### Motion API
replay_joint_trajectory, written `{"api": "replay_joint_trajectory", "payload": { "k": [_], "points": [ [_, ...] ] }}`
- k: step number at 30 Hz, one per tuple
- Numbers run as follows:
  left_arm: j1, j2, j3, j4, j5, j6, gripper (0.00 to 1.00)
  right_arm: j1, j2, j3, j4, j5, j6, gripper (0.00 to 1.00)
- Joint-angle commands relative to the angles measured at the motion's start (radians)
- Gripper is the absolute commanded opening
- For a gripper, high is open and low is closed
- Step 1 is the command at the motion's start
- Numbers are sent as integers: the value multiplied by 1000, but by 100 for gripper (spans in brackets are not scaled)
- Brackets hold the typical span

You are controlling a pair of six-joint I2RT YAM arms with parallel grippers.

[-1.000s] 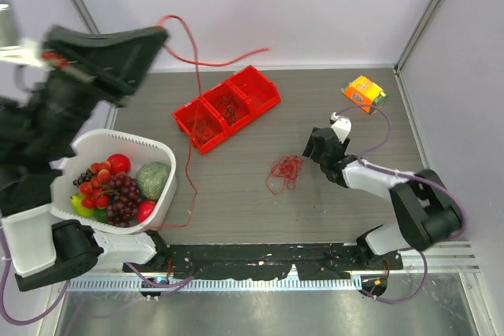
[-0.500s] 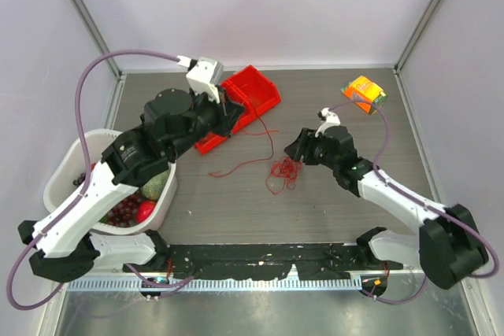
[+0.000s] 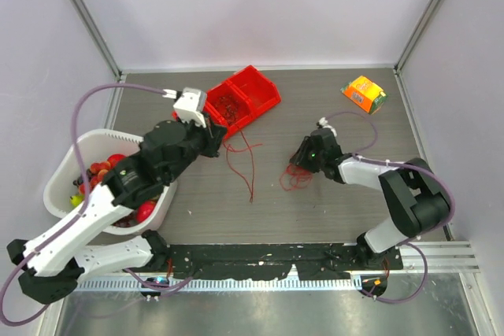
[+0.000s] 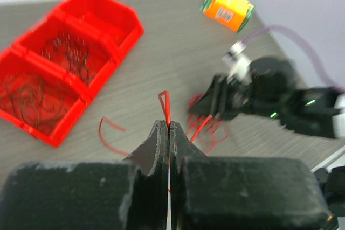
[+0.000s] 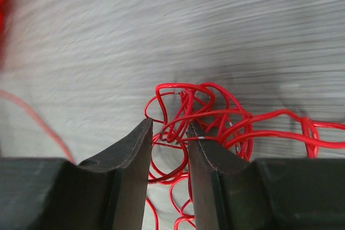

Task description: Untangle the cables

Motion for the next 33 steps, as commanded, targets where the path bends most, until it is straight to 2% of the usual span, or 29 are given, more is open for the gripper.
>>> {"api": "replay_joint_trajectory", "payload": {
  "k": [1, 5, 8, 12, 13, 14, 18, 21, 24, 29, 33],
  "points": [
    [49, 39, -158, 148, 31, -96, 0, -143, -110, -29, -314, 278, -53, 40],
    [98, 93, -291, 257, 92, -177, 0, -185, -291, -28, -456, 352, -102, 42],
    [118, 151, -354, 295, 68, -237, 0, -185, -416, 4, -542, 378, -129, 44],
    [158, 257, -384, 346, 158, -280, 0, -182, -490, 93, -549, 231, -237, 50],
    [161, 286, -384, 332, 158, -295, 0, -172, -492, 105, -549, 196, -259, 57],
    [161, 297, -388, 329, 161, -306, 0, -165, -486, 121, -540, 116, -270, 61],
    [161, 269, -472, 353, 141, -352, 0, -77, -403, 119, -437, -180, -278, 65],
    [162, 237, -561, 385, 103, -386, 0, 43, -349, 81, -302, -262, -198, 66],
    [164, 244, -632, 430, 104, -407, 0, 201, -273, 79, -192, -220, -150, 68],
    [164, 260, -721, 499, 107, -436, 0, 313, -112, 128, -78, -210, -234, 70],
    [164, 254, -770, 557, 91, -443, 0, 347, -3, 245, -218, -77, -400, 70]
  ]
}}
